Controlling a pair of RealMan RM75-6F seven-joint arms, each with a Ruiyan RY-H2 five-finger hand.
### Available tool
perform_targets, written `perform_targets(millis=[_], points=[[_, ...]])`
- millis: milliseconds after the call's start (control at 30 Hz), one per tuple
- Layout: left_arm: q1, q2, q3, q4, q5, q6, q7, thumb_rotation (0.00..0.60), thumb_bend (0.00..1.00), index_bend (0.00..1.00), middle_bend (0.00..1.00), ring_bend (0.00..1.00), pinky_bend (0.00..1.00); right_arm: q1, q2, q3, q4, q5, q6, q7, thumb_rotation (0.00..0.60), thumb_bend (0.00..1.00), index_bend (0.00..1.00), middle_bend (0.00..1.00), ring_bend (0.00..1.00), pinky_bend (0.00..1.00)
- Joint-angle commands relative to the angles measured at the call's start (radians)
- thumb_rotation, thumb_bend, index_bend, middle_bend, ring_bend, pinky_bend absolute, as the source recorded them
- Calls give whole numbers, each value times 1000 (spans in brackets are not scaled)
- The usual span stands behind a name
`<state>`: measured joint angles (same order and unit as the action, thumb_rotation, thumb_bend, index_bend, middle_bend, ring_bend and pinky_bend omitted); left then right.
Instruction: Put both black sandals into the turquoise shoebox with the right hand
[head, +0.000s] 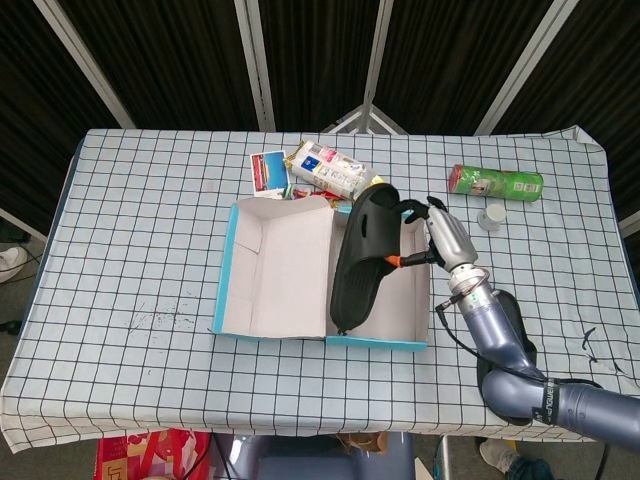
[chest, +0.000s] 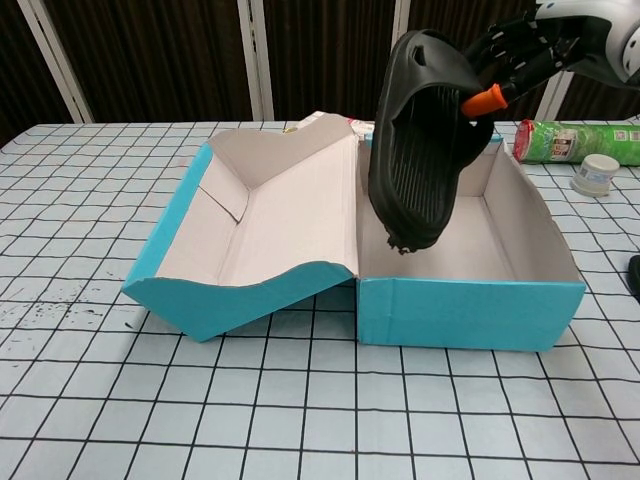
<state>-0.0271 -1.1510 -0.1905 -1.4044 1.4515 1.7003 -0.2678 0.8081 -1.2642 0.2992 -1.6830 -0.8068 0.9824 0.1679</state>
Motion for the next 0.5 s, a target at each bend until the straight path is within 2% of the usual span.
perform_targets(millis=[33,500], points=[[0,-1,-1,2,-1,0,-2,600,373,152,61,0,134,-31,-54,-2,57,-110,11,73,600,473,697,652,346,0],[-2,1,2,-2,-9,-15,13,600,373,152,61,0,134,-69,-162,12,212,-209,6,182,600,473,707,652,346,0]])
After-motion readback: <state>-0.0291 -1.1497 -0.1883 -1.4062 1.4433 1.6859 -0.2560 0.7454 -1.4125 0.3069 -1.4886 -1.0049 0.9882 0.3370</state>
